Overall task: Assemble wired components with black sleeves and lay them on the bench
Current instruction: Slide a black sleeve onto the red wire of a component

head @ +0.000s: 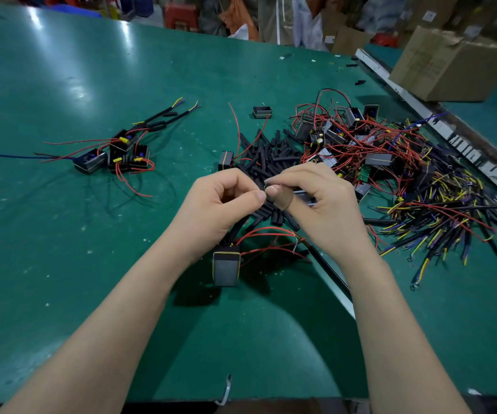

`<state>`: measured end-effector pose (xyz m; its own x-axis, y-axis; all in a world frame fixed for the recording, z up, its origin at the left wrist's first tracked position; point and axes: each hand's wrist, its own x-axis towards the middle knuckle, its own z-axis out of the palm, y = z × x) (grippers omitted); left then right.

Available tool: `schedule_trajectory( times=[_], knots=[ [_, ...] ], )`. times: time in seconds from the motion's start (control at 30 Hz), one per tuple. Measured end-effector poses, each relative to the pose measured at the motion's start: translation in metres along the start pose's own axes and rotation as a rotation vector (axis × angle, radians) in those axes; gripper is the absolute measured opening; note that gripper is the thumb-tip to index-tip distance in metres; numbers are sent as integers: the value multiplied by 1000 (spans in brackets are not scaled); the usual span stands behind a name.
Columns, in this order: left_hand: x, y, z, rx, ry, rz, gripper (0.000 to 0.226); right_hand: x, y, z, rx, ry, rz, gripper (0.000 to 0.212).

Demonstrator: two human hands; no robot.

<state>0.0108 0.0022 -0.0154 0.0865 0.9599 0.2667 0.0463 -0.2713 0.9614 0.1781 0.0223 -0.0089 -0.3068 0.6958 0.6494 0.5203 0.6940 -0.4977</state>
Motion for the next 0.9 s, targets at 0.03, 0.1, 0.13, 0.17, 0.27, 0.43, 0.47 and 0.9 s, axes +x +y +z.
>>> schedule_trajectory(
  times=[0.03,0.1,0.13,0.17,0.27,0.43,0.47,0.9],
  knots=[
    [0,0,0,-4,-2,3,22,0,-1,0,18,-7,8,11],
    [0,-1,0,-12,-6,12,21,1,-3,-2,114,-23,93,8],
    [0,-1,0,-11,-14,16,20,1,-5,-4,169,-44,172,9],
    [0,0,0,-9,-22,18,18,1,-6,-5,217,-80,251,11],
    [0,1,1,-3,3,5,20,1,-7,-5,320,-182,350,13],
    [2,3,-2,-107,20,-67,19,1,-9,-9,530,-181,366,16],
    [2,4,-2,-136,-2,-86,16,2,-9,-9,565,-186,369,15],
    [3,3,2,-299,-195,-188,21,2,-16,0,689,-144,379,12]
  ],
)
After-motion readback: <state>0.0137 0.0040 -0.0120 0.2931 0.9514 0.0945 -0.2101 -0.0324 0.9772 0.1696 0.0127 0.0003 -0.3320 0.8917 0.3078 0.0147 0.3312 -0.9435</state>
